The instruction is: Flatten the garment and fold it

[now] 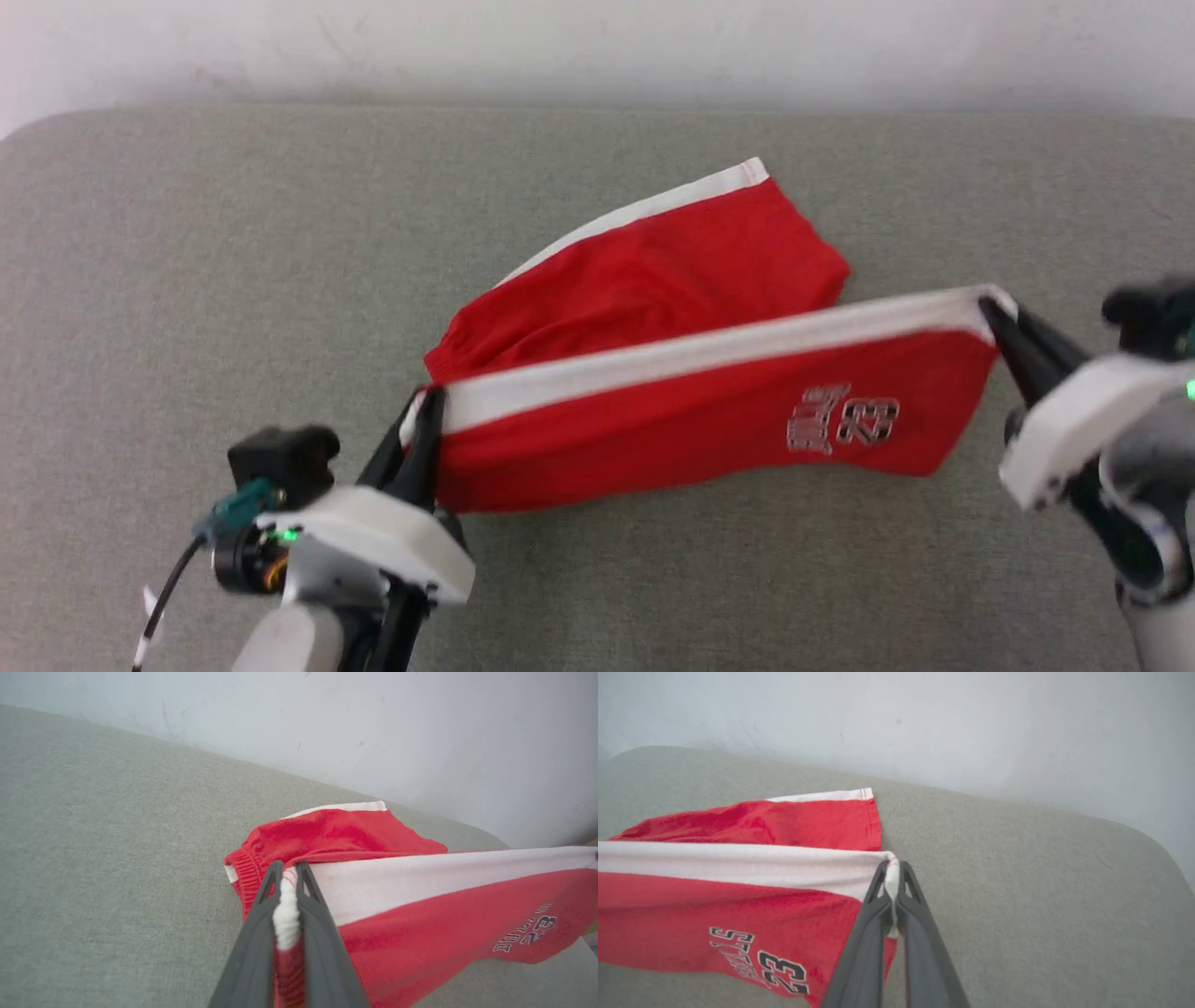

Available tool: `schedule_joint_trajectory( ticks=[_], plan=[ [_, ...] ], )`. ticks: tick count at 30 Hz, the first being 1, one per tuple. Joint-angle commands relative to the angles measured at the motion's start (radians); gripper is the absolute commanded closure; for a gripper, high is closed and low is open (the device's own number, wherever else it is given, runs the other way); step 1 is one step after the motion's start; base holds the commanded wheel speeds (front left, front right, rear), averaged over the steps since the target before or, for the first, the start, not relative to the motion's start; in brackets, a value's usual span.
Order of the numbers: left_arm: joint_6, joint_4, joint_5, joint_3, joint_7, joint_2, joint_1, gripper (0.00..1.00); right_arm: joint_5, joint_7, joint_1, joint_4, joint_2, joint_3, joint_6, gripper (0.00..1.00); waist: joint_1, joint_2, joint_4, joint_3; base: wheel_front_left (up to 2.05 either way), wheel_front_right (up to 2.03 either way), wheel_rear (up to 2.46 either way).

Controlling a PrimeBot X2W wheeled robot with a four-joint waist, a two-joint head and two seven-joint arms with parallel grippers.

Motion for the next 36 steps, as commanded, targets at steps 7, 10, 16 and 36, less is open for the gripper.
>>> schedule_joint_trajectory(
  ticks=[7, 10, 16, 36],
  plan=[
    [-0.065, 0.196, -0.003, -0.021, -0.075, -0.070, -0.243, 1.00, 0.022, -0.057, -0.351, 0.327, -0.033, 0.061, -0.003, 1.00, -0.0002, 0.0000, 0.108, 0.122, 0.00, 0.00, 0.00],
    [-0.079, 0.248, -0.002, -0.021, -0.099, -0.085, -0.301, 1.00, 0.027, -0.073, -0.436, 0.407, -0.041, 0.095, -0.003, 1.00, -0.0002, 0.0000, 0.120, 0.149, 0.00, 0.00, 0.00],
    [-0.113, 0.398, -0.009, -0.026, -0.166, -0.127, -0.446, 1.00, 0.019, -0.113, -0.637, 0.620, -0.063, 0.180, -0.003, 1.00, -0.0002, 0.0000, 0.153, 0.230, 0.00, 0.00, 0.00],
    [-0.176, 0.664, -0.098, -0.050, -0.294, -0.175, -0.534, 0.00, 0.086, -0.511, -0.764, 0.969, -0.055, 0.425, -0.003, 0.00, -0.0002, 0.0000, 0.157, 0.219, 0.00, 0.00, 0.00]
  ],
)
